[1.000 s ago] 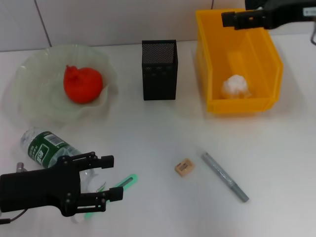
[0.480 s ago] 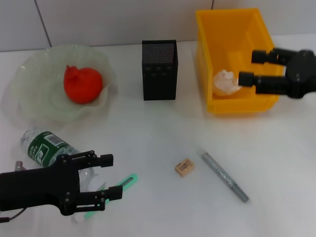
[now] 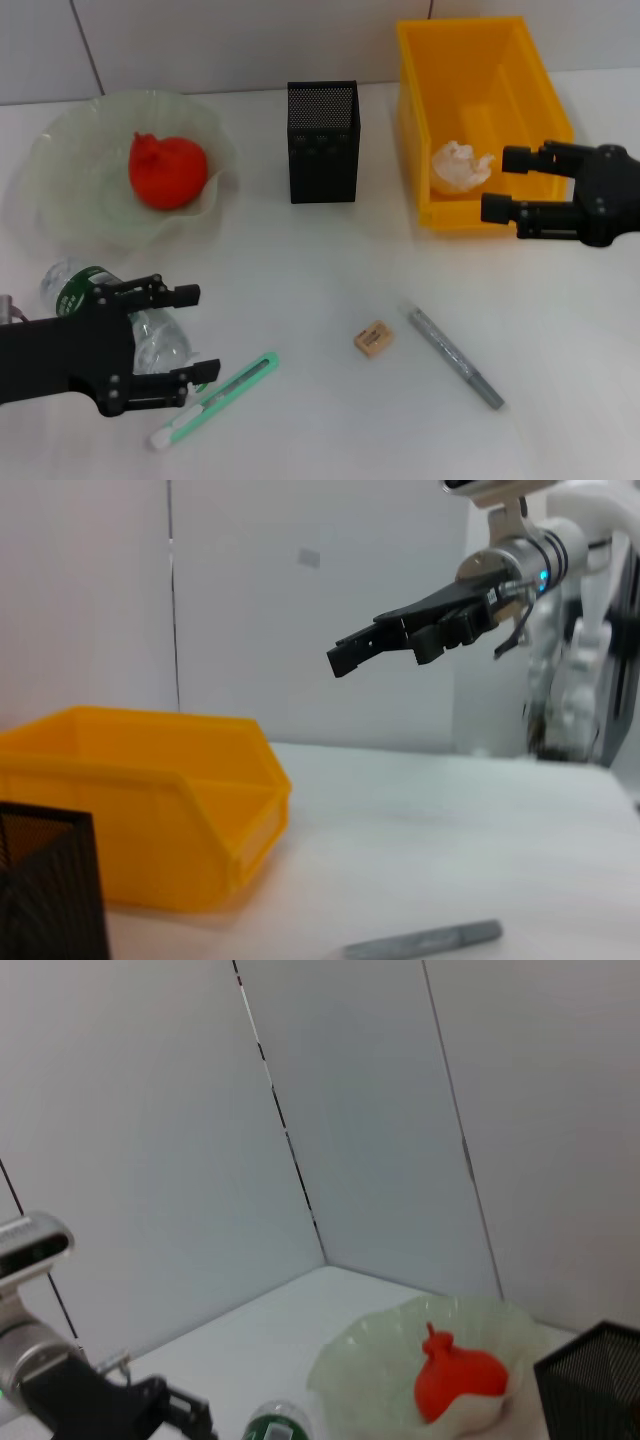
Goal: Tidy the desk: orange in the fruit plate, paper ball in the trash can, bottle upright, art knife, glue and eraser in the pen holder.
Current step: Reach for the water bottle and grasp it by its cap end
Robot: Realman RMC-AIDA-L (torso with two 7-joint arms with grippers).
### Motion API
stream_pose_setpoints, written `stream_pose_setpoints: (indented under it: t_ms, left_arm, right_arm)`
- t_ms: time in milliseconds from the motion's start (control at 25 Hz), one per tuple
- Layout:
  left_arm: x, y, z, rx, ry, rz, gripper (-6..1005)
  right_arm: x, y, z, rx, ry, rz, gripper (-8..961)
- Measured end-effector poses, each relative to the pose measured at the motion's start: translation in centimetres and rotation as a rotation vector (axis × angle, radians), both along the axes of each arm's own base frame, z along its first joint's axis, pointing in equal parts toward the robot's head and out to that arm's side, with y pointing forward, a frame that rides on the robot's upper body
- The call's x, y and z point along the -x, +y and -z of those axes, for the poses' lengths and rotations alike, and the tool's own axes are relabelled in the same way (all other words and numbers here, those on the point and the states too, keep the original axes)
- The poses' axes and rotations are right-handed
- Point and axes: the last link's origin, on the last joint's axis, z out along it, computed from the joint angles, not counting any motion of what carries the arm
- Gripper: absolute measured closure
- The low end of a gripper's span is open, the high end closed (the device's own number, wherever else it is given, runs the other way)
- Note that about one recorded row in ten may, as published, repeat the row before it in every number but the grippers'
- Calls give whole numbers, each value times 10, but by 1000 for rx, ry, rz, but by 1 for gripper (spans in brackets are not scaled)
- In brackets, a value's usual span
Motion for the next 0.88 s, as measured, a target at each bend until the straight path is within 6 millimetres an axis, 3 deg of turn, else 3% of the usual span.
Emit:
stream_pose_setpoints:
  t_ms: [240, 560, 760, 880]
  left_arm:
    - [-8, 6, -15, -79, 69, 133, 229]
    - [-50, 18, -13, 2, 292, 365, 277]
    - [-82, 27, -19, 6, 453, 498, 281]
    - [-91, 32, -17, 28, 519, 503, 280]
  right_arm:
    - [-16, -11, 12, 34, 34, 37, 116]
    - [-32, -22, 25, 56, 78, 66, 117]
    - [-44, -41, 39, 71, 74, 11, 117]
    - [-53, -51, 44, 70, 93, 5, 117]
